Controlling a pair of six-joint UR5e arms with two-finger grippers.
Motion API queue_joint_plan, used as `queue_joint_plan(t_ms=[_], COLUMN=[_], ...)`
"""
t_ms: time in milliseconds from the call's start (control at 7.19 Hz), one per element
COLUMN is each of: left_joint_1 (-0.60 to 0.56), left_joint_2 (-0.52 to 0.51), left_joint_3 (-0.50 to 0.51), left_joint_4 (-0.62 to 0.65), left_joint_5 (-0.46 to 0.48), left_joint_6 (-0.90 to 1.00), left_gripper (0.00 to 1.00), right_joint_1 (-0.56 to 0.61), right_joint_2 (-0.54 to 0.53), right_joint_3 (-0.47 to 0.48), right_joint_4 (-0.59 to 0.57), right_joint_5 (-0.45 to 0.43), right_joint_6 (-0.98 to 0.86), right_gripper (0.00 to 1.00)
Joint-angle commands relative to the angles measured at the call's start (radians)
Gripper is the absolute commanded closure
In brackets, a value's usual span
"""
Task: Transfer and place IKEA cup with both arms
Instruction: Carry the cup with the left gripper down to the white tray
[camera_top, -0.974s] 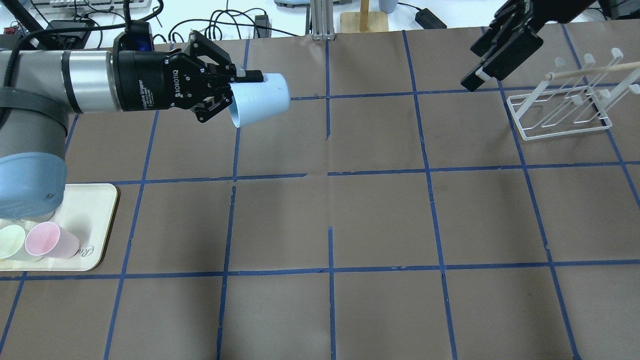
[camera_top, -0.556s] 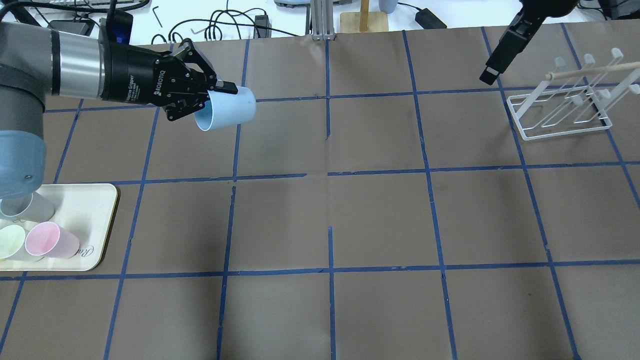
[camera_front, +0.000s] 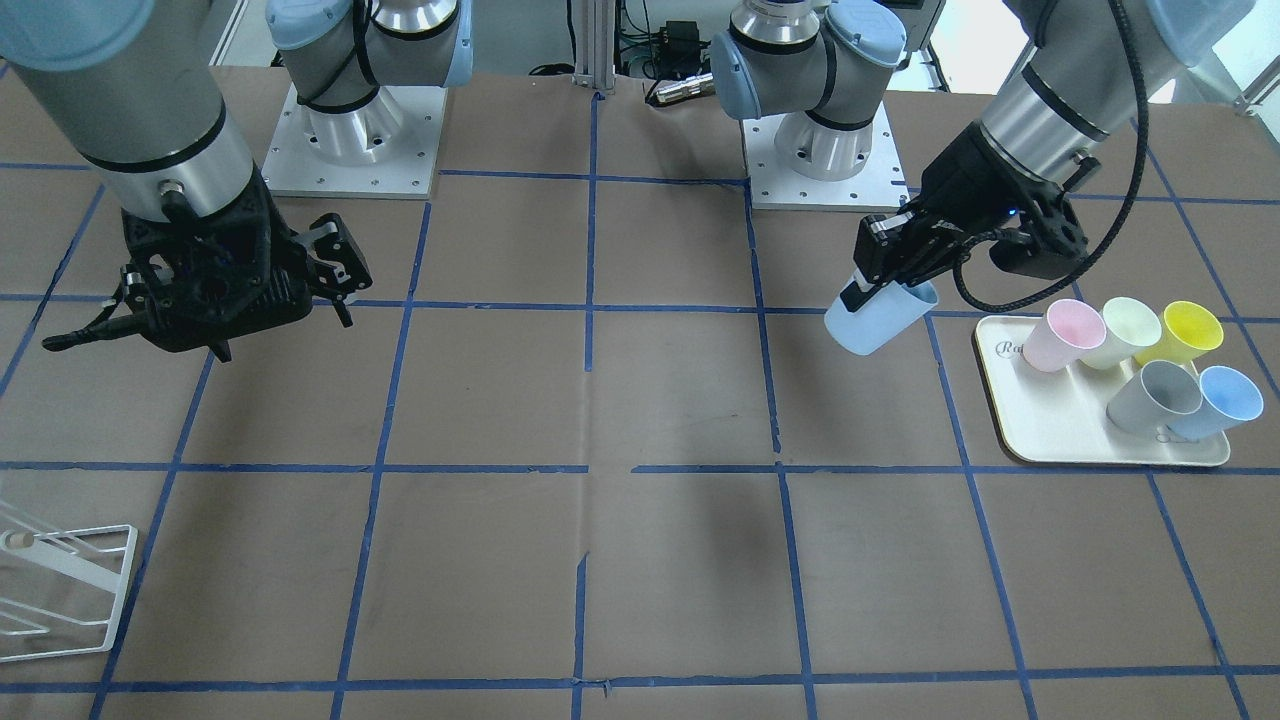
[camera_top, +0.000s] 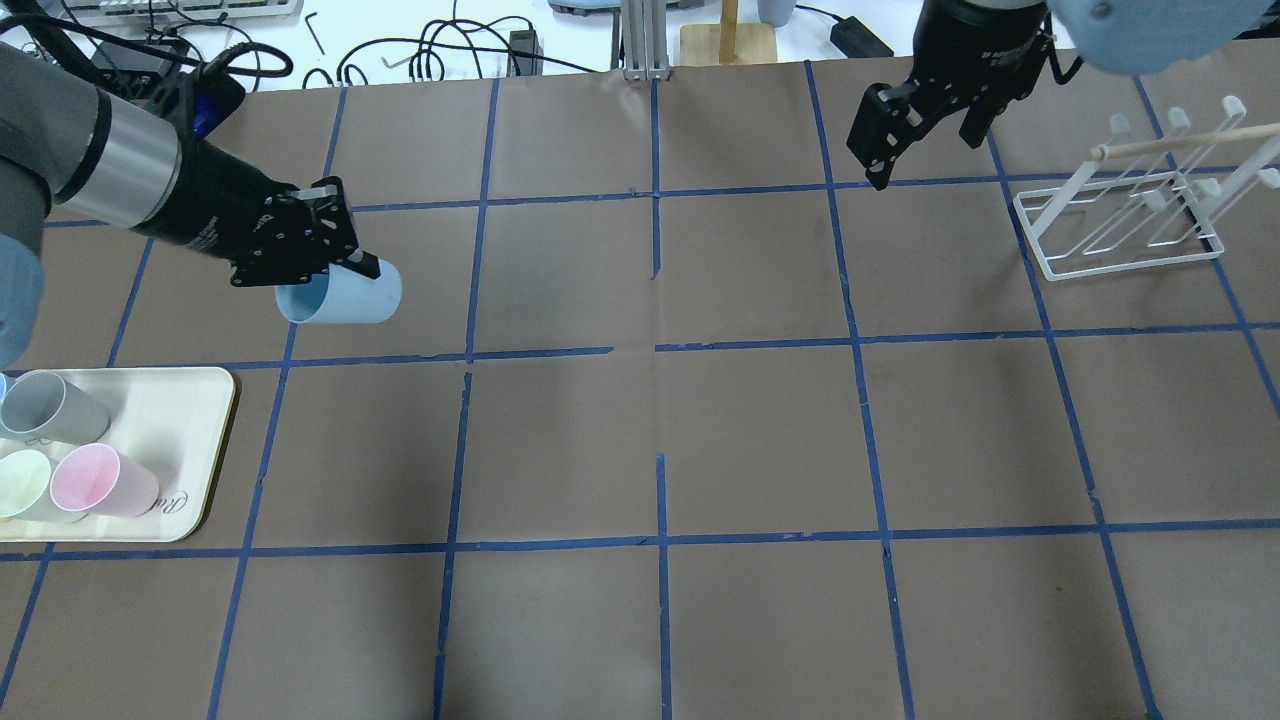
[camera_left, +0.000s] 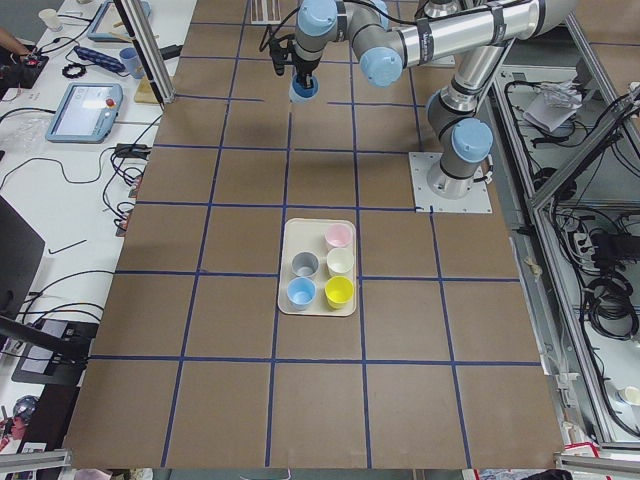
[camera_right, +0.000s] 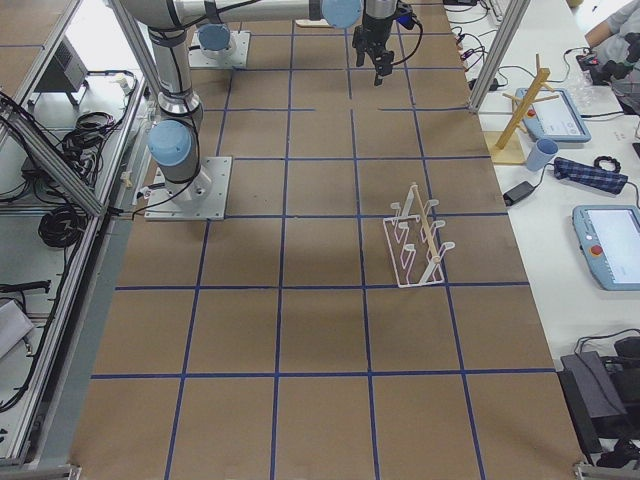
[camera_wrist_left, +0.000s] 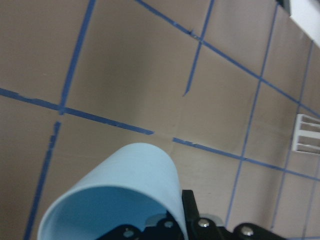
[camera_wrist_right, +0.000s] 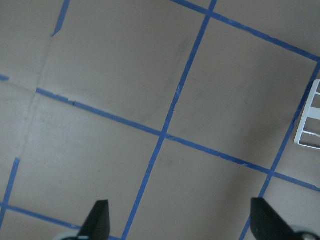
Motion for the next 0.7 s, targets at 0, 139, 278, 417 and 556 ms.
queue_joint_plan(t_ms=[0, 139, 278, 417, 556], left_joint_1=[0.085, 0.09, 0.091, 0.093, 0.093], left_joint_2=[-0.025, -0.039, -0.057, -0.086, -0.127], left_joint_3=[0.036, 0.038, 0.038, 0.04, 0.038], left_joint_4=[-0.085, -0.082, -0.07, -0.054, 0.009], left_joint_5=[0.235, 0.368, 0.448, 0.457, 0.498], left_joint_6=[0.221, 0.31, 0.373, 0.441, 0.467], left_gripper=[1.0, 1.0, 1.0, 1.0, 1.0], right_joint_1=[-0.012, -0.011, -0.017, -0.026, -0.034], right_joint_2=[-0.005, 0.001, 0.006, -0.002, -0.002], right_joint_3=[0.029, 0.001, -0.038, -0.042, -0.039], right_joint_4=[-0.105, -0.094, -0.043, -0.032, -0.025], right_joint_5=[-0.008, 0.008, 0.01, 0.01, 0.013], right_joint_6=[0.144, 0.254, 0.268, 0.287, 0.293], right_gripper=[0.0, 0.0, 0.0, 0.0, 0.0])
